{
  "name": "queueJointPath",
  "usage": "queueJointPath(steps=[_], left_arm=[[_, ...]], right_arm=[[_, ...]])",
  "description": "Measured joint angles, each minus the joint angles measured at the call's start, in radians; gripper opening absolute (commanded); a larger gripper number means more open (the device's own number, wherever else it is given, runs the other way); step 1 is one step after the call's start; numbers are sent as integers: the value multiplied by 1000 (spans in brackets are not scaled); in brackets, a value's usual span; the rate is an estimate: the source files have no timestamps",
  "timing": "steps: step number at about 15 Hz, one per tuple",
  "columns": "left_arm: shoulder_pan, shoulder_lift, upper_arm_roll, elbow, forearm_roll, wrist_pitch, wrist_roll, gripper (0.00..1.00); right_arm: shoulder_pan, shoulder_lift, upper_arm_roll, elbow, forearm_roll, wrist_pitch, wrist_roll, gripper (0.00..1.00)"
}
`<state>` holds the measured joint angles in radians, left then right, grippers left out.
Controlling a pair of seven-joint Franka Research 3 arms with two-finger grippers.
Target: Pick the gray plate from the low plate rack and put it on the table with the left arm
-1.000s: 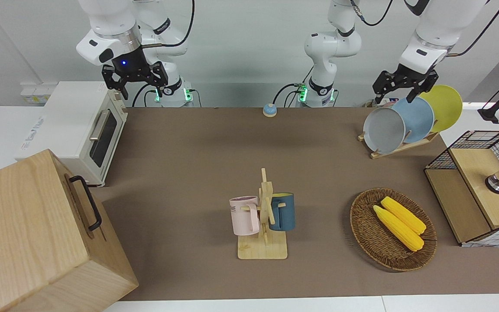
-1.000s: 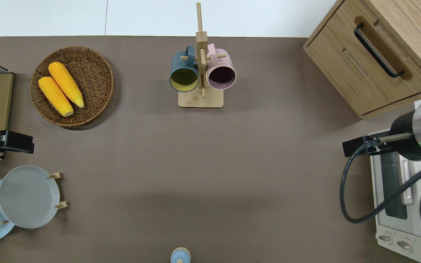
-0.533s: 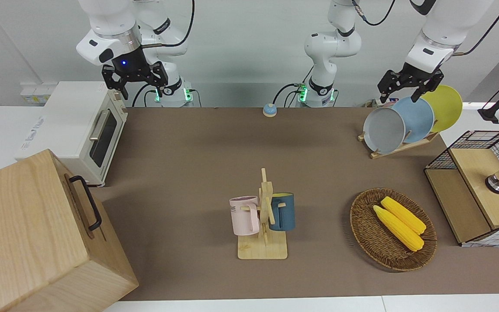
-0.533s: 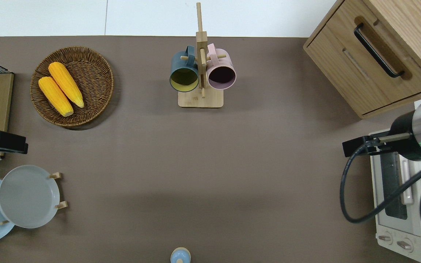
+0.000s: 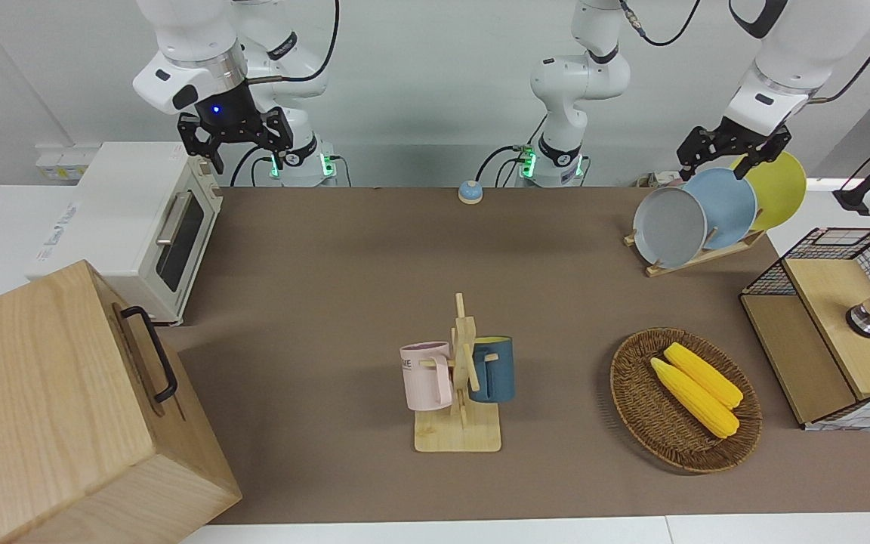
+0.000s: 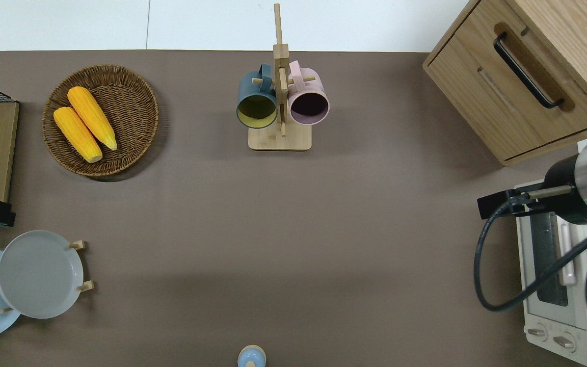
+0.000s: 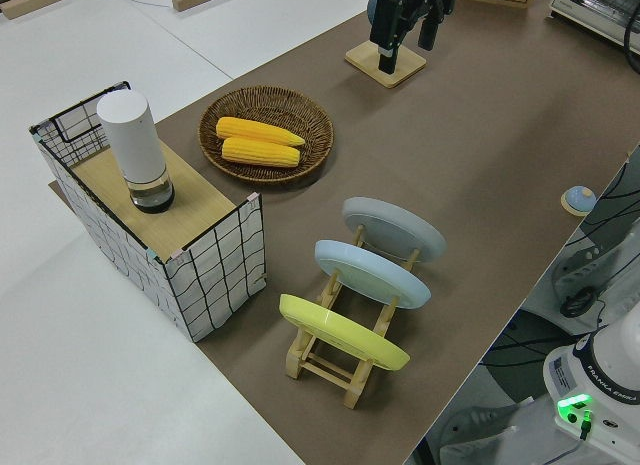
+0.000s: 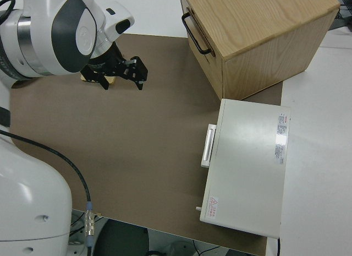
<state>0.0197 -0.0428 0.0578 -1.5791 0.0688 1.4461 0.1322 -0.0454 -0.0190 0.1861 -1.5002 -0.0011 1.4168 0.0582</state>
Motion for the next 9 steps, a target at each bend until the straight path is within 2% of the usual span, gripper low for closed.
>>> queueJointPath(steps=[9], left_arm=[[0,-92,28,-220,50,139,13,991]], right_arm=[[0,0,0,0,0,0,0,987]])
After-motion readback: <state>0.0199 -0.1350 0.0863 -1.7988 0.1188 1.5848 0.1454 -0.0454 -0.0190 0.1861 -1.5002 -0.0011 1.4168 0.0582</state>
